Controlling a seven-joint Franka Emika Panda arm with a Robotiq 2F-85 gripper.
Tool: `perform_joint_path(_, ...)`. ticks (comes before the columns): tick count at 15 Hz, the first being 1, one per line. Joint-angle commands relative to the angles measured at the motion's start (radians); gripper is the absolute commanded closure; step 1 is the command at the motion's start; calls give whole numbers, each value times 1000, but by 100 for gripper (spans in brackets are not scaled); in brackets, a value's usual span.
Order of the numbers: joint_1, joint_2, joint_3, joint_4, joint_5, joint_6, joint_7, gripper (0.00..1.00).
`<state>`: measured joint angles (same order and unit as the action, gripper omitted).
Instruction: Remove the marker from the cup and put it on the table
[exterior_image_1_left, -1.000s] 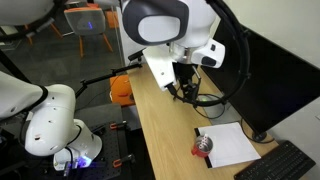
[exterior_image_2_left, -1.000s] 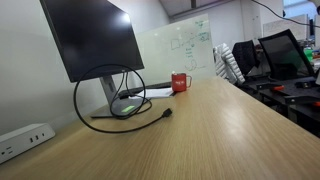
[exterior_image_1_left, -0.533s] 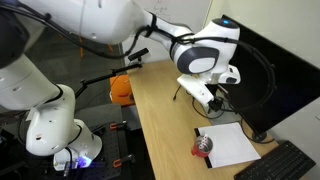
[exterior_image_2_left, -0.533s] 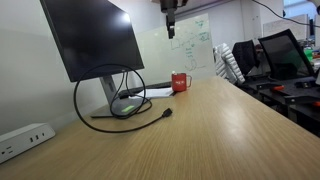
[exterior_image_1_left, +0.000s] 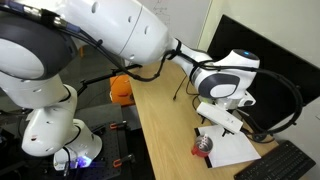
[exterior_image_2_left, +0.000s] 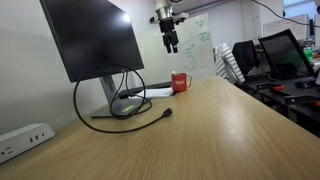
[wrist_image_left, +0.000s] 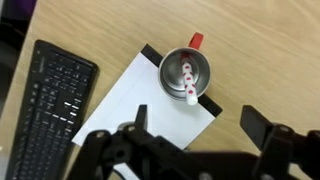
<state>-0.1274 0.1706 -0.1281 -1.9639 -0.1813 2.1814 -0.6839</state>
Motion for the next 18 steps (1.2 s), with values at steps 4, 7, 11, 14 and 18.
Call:
perform_joint_path(4, -16, 8, 21, 7, -26, -4, 2, 0)
perform_joint_path(7, -33, 26, 31, 7, 36, 20, -64, 0)
perform_joint_path(11, -76, 53, 55, -18, 191, 114, -259, 0)
perform_joint_path(14, -103, 54, 61, -34, 256, 173, -348, 9)
perform_joint_path(18, -119, 30, 57, -77, 320, 207, -363, 51)
